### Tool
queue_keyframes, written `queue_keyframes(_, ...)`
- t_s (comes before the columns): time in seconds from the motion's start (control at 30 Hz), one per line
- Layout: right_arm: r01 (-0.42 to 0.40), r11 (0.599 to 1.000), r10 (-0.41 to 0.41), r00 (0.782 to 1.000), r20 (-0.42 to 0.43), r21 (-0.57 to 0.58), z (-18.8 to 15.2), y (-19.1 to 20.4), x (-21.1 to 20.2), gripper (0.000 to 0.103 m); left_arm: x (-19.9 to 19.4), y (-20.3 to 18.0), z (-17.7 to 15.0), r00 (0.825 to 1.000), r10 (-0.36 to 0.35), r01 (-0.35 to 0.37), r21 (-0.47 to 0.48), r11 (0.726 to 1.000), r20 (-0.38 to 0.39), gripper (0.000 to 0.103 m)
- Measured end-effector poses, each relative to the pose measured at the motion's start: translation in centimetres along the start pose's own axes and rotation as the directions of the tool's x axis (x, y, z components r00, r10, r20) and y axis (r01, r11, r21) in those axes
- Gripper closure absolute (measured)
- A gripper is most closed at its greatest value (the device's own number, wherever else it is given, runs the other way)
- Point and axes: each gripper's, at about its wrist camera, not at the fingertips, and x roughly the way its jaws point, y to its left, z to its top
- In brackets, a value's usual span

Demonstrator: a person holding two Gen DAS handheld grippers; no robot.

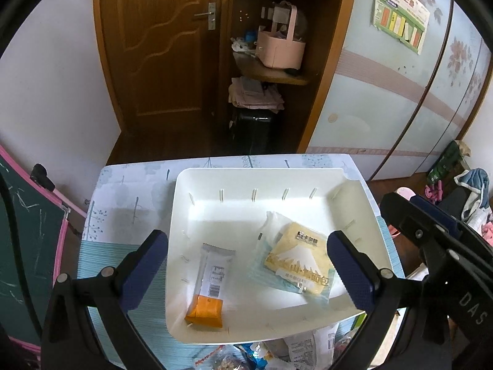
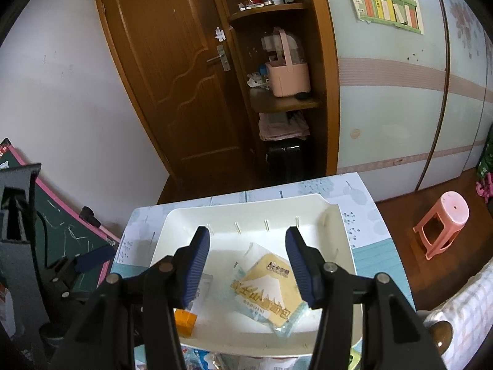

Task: Organize snacks
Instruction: 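Withdraw both tools from the tray back over the snacks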

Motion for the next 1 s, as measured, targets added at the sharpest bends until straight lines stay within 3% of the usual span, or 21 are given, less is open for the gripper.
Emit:
queue_keyframes(0.5,0.032,0.999,-0.033,0.999,-0.038,-0.014,-1.1,-0.4,-3.0,0.051,-3.9,-0.9,-1.6,1.0,0.021,-0.02,0.026,0.999,-0.021,0.0)
queue_keyframes(1.0,0.024,0.998,-0.023,1.0,0.017,-0.051,-2.7,-1.3,-10.6,0.051,-14.4,-3.2,-3.3,0.987,0.06,-0.076,0.096,0.992,0.151,0.0)
